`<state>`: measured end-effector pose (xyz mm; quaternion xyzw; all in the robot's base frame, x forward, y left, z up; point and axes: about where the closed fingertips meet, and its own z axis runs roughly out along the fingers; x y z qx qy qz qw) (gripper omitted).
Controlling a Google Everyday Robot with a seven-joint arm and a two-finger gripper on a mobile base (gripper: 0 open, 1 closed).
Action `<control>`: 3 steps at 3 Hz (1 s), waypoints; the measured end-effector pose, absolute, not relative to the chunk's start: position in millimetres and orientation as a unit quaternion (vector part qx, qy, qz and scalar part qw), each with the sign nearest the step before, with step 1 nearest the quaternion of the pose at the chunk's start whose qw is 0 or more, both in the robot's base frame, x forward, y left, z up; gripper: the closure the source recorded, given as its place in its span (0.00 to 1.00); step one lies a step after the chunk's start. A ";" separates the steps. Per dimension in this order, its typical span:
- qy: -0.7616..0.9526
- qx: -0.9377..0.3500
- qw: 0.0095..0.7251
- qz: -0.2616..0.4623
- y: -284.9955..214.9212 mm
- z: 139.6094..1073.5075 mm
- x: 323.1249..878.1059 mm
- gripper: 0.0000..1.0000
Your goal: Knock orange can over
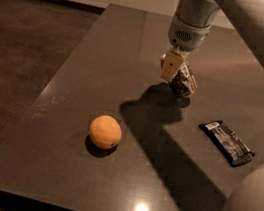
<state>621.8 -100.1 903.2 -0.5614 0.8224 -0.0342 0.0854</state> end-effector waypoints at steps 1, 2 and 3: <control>0.816 -0.572 0.071 -0.044 -97.3 899.1 617.5 0.38; 0.811 -0.579 0.063 -0.048 -95.0 897.1 614.5 0.16; 0.792 -0.608 0.035 -0.041 -83.2 876.6 609.8 0.00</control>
Offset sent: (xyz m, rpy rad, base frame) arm -0.0209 0.0028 -0.0066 -0.0914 0.0622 0.0563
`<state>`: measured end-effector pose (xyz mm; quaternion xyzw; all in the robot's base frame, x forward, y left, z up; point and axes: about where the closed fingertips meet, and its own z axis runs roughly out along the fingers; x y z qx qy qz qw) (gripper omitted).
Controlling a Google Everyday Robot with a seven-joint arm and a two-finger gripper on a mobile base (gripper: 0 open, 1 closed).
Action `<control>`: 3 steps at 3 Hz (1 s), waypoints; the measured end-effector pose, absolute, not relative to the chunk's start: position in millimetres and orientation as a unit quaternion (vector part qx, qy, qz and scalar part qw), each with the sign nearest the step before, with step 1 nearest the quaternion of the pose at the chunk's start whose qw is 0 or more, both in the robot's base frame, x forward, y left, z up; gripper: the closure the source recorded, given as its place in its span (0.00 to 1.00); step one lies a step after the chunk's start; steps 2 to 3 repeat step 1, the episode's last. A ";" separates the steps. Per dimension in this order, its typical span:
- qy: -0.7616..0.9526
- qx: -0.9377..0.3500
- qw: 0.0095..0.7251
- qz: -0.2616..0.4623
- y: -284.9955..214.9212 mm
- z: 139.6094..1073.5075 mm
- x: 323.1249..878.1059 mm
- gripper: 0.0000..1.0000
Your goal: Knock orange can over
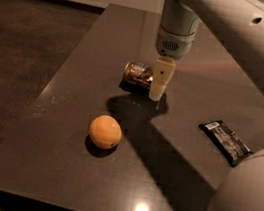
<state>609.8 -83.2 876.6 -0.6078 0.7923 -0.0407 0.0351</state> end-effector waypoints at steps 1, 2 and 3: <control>0.792 -0.608 0.035 -0.041 -83.2 876.6 609.8 0.00; 0.792 -0.608 0.035 -0.041 -83.2 876.6 609.8 0.00; 0.792 -0.608 0.035 -0.041 -83.2 876.6 609.8 0.00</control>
Offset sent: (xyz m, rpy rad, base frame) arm 0.0000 0.0000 0.0000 0.0000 0.0000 0.0000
